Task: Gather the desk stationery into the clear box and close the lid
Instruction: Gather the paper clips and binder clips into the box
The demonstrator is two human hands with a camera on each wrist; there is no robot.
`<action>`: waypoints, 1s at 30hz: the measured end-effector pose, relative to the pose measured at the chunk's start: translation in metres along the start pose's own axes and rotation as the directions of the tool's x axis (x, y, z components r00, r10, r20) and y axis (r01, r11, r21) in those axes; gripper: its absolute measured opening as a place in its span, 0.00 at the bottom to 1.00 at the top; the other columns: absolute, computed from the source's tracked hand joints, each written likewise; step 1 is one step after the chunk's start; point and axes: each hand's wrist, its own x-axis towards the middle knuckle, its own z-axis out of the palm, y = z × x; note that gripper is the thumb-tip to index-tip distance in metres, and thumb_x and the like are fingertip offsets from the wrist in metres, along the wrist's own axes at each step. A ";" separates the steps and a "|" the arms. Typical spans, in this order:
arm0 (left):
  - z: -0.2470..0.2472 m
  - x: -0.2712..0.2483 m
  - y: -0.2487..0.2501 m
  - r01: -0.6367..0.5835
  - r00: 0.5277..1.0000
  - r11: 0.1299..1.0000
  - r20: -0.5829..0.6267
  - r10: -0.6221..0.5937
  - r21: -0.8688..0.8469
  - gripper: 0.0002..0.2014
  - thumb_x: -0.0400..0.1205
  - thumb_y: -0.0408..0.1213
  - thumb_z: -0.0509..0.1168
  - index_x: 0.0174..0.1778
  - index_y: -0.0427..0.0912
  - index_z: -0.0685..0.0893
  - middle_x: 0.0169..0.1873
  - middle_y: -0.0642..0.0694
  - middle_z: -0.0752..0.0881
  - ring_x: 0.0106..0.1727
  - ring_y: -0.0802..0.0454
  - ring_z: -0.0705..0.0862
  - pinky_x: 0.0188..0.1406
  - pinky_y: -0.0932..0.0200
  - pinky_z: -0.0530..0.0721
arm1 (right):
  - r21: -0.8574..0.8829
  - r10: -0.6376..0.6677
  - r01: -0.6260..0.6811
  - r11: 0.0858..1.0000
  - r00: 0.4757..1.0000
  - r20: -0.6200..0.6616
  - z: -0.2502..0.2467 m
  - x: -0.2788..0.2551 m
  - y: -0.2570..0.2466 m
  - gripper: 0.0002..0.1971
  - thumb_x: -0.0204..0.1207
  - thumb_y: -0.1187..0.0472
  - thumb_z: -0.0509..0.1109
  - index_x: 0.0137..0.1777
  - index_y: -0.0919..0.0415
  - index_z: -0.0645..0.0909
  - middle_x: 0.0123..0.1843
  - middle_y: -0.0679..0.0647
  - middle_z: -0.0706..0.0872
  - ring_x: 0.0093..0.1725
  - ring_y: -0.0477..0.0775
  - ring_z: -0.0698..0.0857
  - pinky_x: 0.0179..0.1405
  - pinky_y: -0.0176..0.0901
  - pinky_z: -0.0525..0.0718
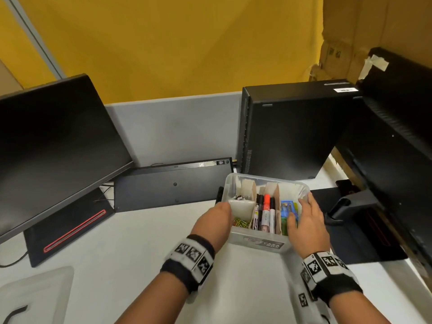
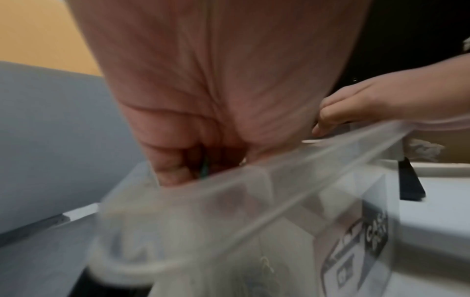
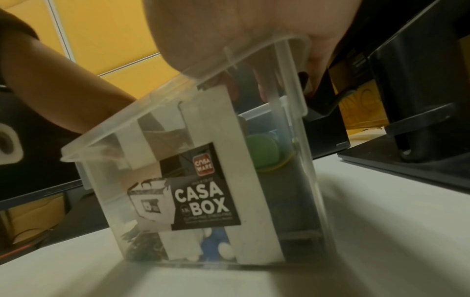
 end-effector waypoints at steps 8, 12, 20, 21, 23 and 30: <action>0.008 0.053 0.044 -0.049 0.935 0.953 0.349 -0.061 0.298 0.16 0.85 0.28 0.54 0.67 0.31 0.77 0.66 0.33 0.80 0.66 0.37 0.80 0.65 0.48 0.77 | -0.051 -0.026 0.025 0.998 1.000 -0.009 0.001 -0.002 0.001 0.26 0.81 0.49 0.59 0.77 0.55 0.65 0.85 0.50 0.52 0.81 0.54 0.61 0.59 0.54 0.82; 0.006 0.058 0.049 -0.107 0.903 0.940 0.427 -0.045 0.325 0.17 0.85 0.29 0.57 0.69 0.32 0.74 0.68 0.33 0.78 0.69 0.37 0.78 0.69 0.49 0.73 | -0.050 -0.048 0.049 0.998 0.999 0.006 -0.001 -0.002 0.001 0.25 0.81 0.48 0.59 0.76 0.54 0.66 0.85 0.50 0.52 0.81 0.54 0.61 0.61 0.53 0.80; 0.005 0.026 0.023 -0.094 0.961 0.987 0.272 0.056 0.129 0.20 0.83 0.27 0.57 0.69 0.47 0.79 0.67 0.43 0.81 0.67 0.43 0.80 0.72 0.52 0.74 | -0.085 -0.102 0.102 0.991 0.995 0.010 -0.001 -0.001 0.002 0.23 0.82 0.50 0.58 0.74 0.56 0.67 0.85 0.53 0.53 0.82 0.56 0.58 0.69 0.55 0.76; 0.003 0.016 0.014 -0.099 0.983 0.994 0.158 0.092 0.041 0.20 0.84 0.29 0.57 0.70 0.50 0.78 0.68 0.46 0.81 0.68 0.46 0.80 0.72 0.53 0.74 | -0.102 -0.106 0.107 0.989 0.994 0.017 0.000 -0.001 0.002 0.23 0.82 0.50 0.58 0.75 0.57 0.67 0.85 0.53 0.52 0.83 0.56 0.56 0.72 0.55 0.72; -0.001 -0.008 -0.009 -0.121 0.990 0.988 -0.082 0.114 -0.096 0.18 0.85 0.33 0.56 0.70 0.51 0.78 0.68 0.51 0.81 0.67 0.52 0.79 0.71 0.58 0.74 | -0.157 -0.112 0.117 0.981 0.993 0.040 0.000 0.000 0.002 0.25 0.82 0.50 0.56 0.77 0.57 0.64 0.85 0.56 0.51 0.84 0.58 0.53 0.78 0.56 0.62; 0.002 -0.113 -0.144 0.169 0.861 0.910 -0.393 -0.323 -0.378 0.21 0.83 0.33 0.61 0.73 0.44 0.73 0.69 0.48 0.77 0.70 0.51 0.75 0.73 0.55 0.70 | -0.233 -0.325 0.314 0.920 0.946 -0.009 0.002 -0.022 -0.037 0.26 0.81 0.53 0.58 0.78 0.60 0.66 0.83 0.59 0.60 0.84 0.62 0.52 0.82 0.63 0.50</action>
